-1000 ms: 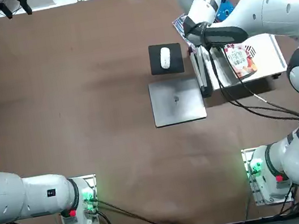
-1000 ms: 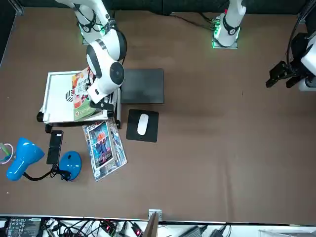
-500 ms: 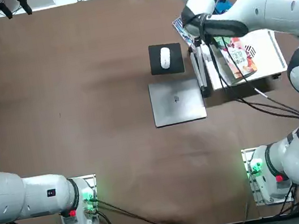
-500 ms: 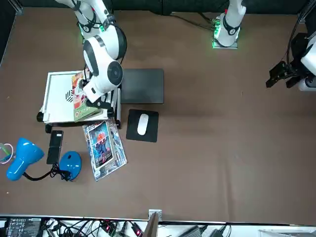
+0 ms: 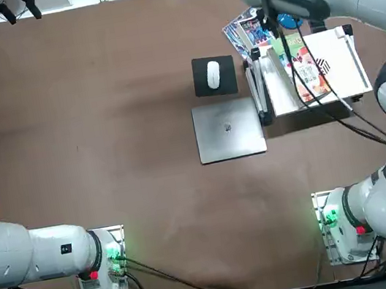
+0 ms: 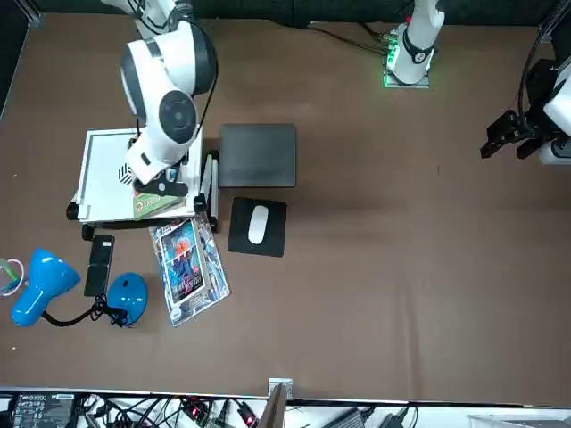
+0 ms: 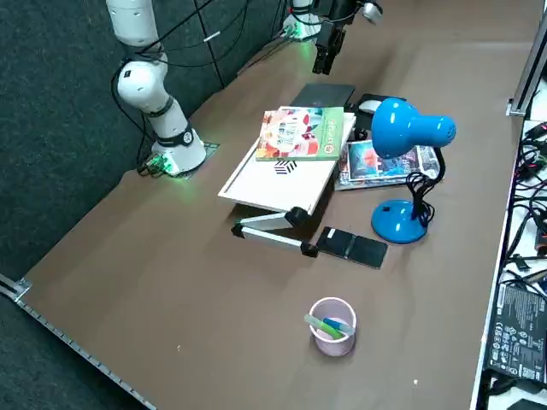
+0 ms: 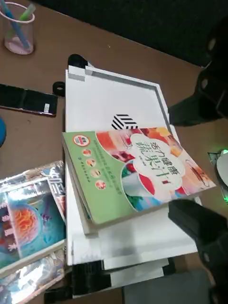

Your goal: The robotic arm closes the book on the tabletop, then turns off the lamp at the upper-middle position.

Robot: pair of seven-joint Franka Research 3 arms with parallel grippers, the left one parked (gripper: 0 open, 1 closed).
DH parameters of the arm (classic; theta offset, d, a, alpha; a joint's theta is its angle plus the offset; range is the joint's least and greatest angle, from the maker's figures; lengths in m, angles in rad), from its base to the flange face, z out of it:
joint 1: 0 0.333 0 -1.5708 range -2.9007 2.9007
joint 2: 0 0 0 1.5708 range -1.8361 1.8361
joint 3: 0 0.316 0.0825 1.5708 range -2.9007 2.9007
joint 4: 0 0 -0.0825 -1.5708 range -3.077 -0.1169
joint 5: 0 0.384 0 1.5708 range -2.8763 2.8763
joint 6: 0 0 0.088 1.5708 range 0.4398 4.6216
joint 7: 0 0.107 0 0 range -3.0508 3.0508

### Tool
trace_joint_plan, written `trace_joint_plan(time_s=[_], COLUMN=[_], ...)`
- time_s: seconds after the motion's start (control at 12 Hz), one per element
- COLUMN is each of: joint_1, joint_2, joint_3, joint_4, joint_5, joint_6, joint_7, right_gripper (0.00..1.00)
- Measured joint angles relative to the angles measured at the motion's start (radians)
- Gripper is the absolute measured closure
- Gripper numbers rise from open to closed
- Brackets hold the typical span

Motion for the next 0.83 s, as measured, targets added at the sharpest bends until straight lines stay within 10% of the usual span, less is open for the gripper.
trace_joint_plan(time_s=[0.83], joint_1=[-0.165], joint_2=[0.077], joint_3=[-0.005], joint_4=[0.016], joint_5=[0.0], joint_6=[0.3], joint_7=[-0.019], right_gripper=[0.96])
